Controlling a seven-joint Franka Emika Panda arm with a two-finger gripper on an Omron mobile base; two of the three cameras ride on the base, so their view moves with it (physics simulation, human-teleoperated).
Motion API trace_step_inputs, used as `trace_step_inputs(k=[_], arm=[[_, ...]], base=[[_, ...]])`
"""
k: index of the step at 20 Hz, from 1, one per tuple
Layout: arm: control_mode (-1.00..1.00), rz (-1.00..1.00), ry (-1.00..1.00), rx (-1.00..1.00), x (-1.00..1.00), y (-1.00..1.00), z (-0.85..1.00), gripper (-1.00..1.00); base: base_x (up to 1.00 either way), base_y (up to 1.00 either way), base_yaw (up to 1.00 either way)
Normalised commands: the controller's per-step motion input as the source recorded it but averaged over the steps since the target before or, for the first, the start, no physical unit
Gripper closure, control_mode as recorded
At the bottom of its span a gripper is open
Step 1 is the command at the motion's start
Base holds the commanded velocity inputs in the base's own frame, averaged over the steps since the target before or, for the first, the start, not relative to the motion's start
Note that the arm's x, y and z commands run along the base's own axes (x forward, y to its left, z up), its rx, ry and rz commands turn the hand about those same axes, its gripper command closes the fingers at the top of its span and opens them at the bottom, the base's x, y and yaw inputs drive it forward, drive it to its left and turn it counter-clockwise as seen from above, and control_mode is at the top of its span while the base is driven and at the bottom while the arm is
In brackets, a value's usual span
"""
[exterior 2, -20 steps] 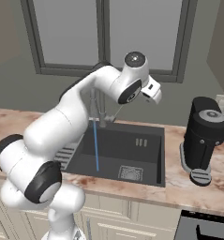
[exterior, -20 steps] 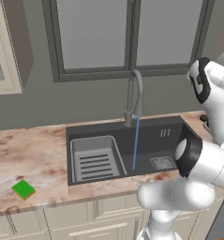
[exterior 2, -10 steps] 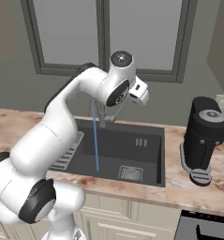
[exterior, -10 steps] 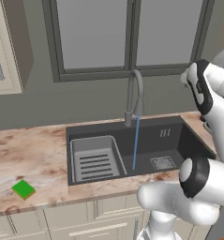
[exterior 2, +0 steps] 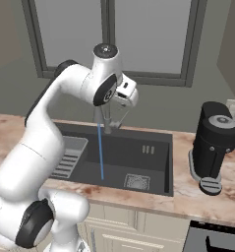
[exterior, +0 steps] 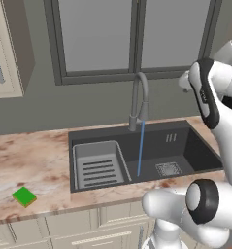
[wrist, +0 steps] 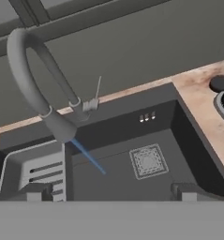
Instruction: Soak the sponge with water for a few seconds and then drop it inside the sink.
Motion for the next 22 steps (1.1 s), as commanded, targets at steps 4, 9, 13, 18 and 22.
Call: trace_step_inputs(k=[4,9,13,18,22], arm=[[-1.00,0.04,0.09,-0.08,-0.59,0.42,0.38,-1.00],[-1.00,0.04,0.09,-0.09,-0.44,0.59,0.12,-1.00],[-1.00,0.07,0.03,-0.03,-0.21,0.58,0.00,-1.00],[-1.00,0.04,0.00,0.00,0.00,0.41,-0.13,-1.00],[-1.00,0.05,0.00,0.00,0.13,0.46,-0.51,-1.00]], base=[[0.00,0.00,0.00],[0.00,0.00,0.00],[0.00,0.00,0.00],[0.00,0.00,0.00],[0.00,0.00,0.00]])
